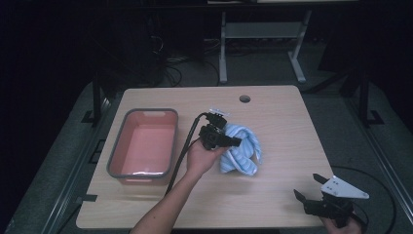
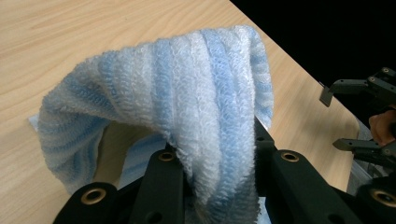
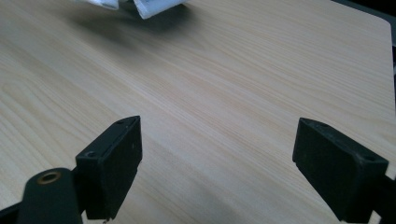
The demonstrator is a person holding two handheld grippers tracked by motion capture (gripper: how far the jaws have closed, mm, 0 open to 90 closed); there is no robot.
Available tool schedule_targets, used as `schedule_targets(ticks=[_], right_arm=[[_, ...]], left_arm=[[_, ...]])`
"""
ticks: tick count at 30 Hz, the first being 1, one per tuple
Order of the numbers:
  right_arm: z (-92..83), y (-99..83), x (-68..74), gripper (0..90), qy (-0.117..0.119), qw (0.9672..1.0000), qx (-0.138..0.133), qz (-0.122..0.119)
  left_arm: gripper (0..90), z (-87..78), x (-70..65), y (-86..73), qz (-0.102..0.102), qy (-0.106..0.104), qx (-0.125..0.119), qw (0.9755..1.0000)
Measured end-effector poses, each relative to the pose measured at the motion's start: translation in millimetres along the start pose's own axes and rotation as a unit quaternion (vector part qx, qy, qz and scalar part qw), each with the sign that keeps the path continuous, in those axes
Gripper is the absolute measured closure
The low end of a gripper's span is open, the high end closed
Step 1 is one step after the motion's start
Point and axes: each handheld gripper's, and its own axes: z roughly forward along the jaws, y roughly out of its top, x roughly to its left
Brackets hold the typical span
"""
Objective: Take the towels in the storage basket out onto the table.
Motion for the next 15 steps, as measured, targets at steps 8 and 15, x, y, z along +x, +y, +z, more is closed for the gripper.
schedule_targets(ticks=[8, 15], right_arm=[[0.3, -0.2, -0.1, 15.2, 0.001, 1.0000, -0.001, 0.001], [0.3, -0.6, -0.8, 15.2, 0.000, 1.0000, 0.000, -0.001]], left_arm=[[72.9, 15.0, 0.4, -1.1, -0.003, -0.002, 0.009, 1.0000], [72.4, 26.5, 0.2, -2.9, -0.004, -0.001, 0.017, 0.9998]])
